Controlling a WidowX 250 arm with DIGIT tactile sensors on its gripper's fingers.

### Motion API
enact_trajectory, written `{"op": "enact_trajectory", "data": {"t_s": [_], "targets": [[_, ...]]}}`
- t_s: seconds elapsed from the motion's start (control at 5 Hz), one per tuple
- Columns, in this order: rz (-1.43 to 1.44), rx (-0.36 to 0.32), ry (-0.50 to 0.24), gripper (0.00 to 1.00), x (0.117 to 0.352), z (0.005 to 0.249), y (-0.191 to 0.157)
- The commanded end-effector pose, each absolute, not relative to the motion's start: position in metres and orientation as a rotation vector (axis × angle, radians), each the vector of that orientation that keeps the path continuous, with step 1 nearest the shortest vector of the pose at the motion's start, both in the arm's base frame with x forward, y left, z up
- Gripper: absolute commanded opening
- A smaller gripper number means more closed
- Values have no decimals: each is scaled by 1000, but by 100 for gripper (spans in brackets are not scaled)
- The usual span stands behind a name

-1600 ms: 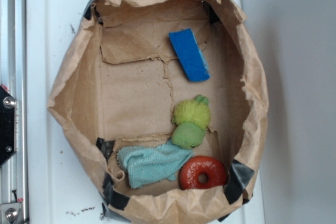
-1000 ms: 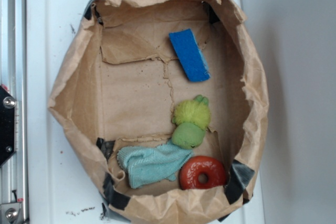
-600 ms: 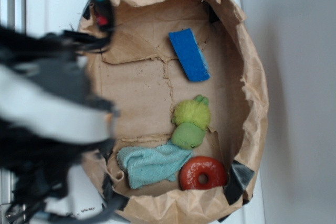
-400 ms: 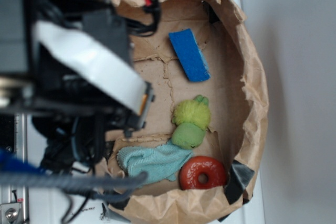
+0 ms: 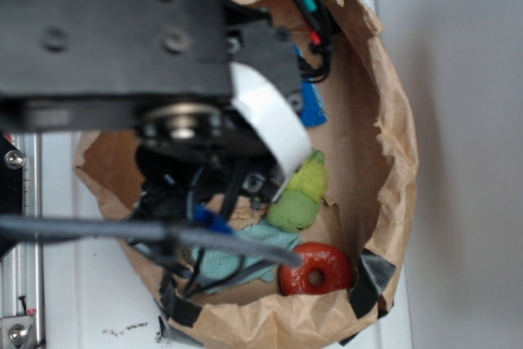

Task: Grab the blue sponge.

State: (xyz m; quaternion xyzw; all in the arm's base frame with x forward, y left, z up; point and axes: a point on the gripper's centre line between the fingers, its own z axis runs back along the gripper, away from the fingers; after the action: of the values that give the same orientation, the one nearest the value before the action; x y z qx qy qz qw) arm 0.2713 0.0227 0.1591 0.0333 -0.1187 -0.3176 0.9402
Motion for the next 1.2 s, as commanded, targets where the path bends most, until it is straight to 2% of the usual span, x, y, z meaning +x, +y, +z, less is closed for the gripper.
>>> {"op": "enact_trajectory", "data": {"t_s": [0.0,0.2,0.4,0.6,1.0], "targets": [[-658,151,-273,100,284,150,42],[-622,151,-215,100,287,130,59],[-601,138,-186,100,301,113,69],[-604,160,-199,100,324,109,81],[-624,155,-209,100,329,106,83]]}}
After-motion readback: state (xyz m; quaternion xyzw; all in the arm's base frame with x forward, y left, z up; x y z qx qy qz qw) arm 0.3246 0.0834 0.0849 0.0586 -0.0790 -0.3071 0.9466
